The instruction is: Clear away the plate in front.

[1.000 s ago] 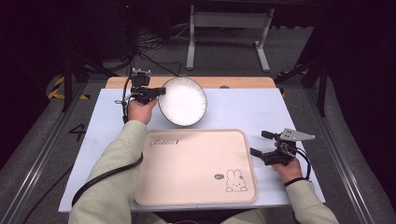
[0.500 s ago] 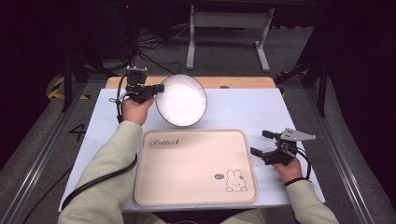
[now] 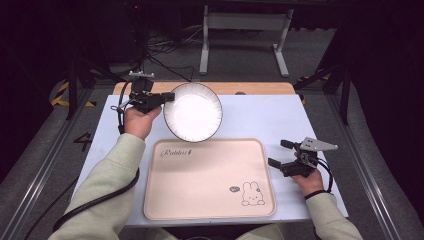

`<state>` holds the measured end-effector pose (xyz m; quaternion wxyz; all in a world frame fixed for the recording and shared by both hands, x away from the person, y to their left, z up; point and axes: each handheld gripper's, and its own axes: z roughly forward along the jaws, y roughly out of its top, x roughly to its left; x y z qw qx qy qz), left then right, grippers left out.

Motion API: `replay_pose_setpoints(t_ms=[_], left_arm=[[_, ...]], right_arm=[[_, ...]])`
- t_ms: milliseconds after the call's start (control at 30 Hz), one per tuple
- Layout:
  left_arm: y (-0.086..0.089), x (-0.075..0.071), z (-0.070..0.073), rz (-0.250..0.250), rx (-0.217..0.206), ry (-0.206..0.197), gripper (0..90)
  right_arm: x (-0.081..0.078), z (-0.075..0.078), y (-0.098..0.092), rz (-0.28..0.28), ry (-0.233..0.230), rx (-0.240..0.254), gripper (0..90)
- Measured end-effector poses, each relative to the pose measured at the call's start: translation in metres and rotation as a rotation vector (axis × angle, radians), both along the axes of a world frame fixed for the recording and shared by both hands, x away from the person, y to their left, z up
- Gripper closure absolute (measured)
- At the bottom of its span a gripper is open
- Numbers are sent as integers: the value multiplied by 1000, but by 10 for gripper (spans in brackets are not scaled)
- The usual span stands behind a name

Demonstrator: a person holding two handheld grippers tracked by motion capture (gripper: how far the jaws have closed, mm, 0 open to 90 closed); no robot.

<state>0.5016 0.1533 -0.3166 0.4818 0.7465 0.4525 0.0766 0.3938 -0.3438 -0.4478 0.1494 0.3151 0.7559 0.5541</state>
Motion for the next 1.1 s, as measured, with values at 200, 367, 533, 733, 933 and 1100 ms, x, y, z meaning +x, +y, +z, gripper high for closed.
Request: replay_pose_setpoints(t_ms=[200, 367, 533, 733, 933, 1100], left_arm=[[-3, -10, 5, -45, 2, -2, 834], [-5, -18, 6, -75, -10, 1, 833], [-10, -29, 11, -98, 0, -16, 833], [-15, -40, 13, -134, -7, -11, 833], [-22, -52, 12, -168, 8, -20, 831], [-25, -58, 13, -191, 10, -23, 831]], right_arm=[[0, 0, -1, -4, 0, 4, 1], [0, 0, -1, -4, -1, 5, 1], [0, 0, -1, -3, -4, 4, 1], [0, 0, -1, -4, -2, 5, 1], [0, 0, -1, -6, -3, 5, 1], [0, 0, -1, -7, -3, 6, 1]])
